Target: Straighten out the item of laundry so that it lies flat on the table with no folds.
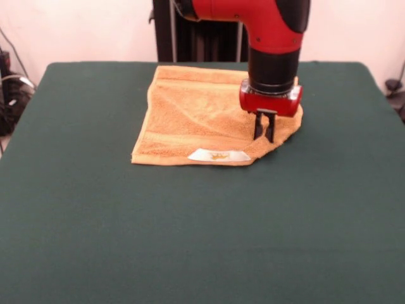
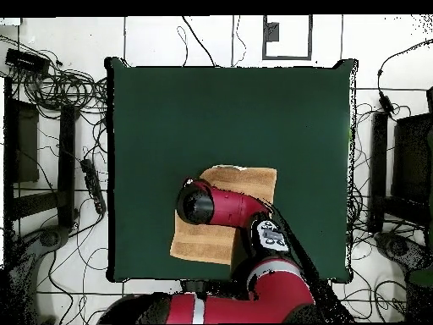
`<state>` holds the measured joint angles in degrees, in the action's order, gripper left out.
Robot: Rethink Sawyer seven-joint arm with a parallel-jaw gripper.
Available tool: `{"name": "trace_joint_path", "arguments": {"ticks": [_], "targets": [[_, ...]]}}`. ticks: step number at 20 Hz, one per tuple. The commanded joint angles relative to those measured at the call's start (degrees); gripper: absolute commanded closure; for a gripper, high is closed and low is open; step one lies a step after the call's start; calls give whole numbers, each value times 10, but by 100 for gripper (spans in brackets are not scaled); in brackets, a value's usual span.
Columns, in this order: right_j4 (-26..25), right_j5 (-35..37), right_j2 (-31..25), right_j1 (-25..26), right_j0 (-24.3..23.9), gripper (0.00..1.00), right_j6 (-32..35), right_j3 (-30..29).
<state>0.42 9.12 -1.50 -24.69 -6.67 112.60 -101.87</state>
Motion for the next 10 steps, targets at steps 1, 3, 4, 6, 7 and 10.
{"name": "trace_joint_path", "arguments": {"ticks": [1, 3, 4, 6, 7, 10], "targets": [[14, -52, -56, 74, 7, 100, 92, 17], [13, -54, -64, 73, 0, 100, 91, 13], [12, -54, -68, 72, -3, 100, 89, 12], [10, -52, -75, 70, -11, 100, 86, 8], [9, -48, -81, 64, -16, 100, 84, 2], [6, -41, -96, 53, -30, 100, 78, -9]]}}
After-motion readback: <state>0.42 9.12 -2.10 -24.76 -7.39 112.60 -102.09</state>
